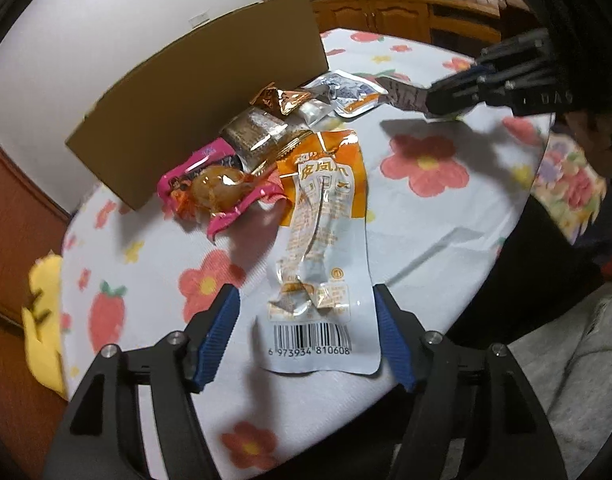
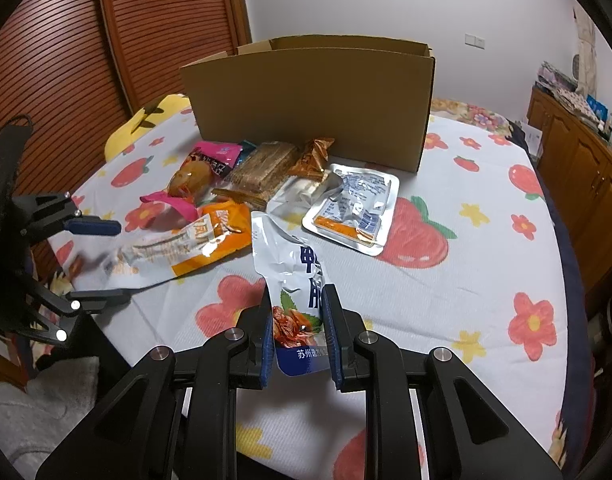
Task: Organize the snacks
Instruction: 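Close left gripper on the orange-labeled snack stick packet while right gripper holds the pouch, then lift both held packets and carry them over the cardboard box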
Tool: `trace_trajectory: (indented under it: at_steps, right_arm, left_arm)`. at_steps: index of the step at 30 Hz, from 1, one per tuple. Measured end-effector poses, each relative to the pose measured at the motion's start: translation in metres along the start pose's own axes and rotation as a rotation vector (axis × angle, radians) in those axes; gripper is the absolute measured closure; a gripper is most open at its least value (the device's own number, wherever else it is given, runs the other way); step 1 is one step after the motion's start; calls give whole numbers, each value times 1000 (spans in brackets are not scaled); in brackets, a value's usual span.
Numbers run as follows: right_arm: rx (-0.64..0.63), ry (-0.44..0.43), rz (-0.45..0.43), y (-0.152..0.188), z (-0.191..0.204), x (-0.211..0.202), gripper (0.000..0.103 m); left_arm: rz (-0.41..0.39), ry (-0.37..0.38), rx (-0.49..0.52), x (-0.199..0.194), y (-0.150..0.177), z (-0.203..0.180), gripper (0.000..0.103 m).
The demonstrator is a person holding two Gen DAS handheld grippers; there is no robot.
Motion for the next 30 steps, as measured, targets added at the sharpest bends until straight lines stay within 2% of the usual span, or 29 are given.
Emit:
trace_trajectory:
  at_steps: [4,5,6,7,13,15,22,30]
  right_arm:
    - [0,0,0,1,0,0,83]
    - [0,-1,0,0,0,1,83]
    - [1,0,0,0,0,1,83]
    - [0,0,0,0,0,1,83]
    - [-1,-3,-1,0,1,1,83]
    - [0,-4,0,1,1,2,83]
    - [-2,-4,-1,1,2,1,83]
    - [-2,-5,-3,1,2,2,83]
  left_arm:
    - [5,-49,76,1,-6,-9,37]
    - [7,-48,82,1,-7,-10,42]
    - [13,-35,76,1,-8,-10,57]
    - [25,-20,67,2,-8,-10,60]
    - [17,-18,43,-2,-5,-9,64]
    - [-3,8,19,-9,-5,-5,92]
    - [-38,47,-75,-25,-8,18,97]
    - [-74,38,-121,-37,-10,39,103]
Point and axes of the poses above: each gripper's, at about its wrist camera, not at the fingertips, and x roughly the way its jaws point, z to its left, y to its underside, the point moved 1 cm from there along x, roughly the way its jaws point, and after that the axes turned 3 degrees about -z, right-handed, at the moved point
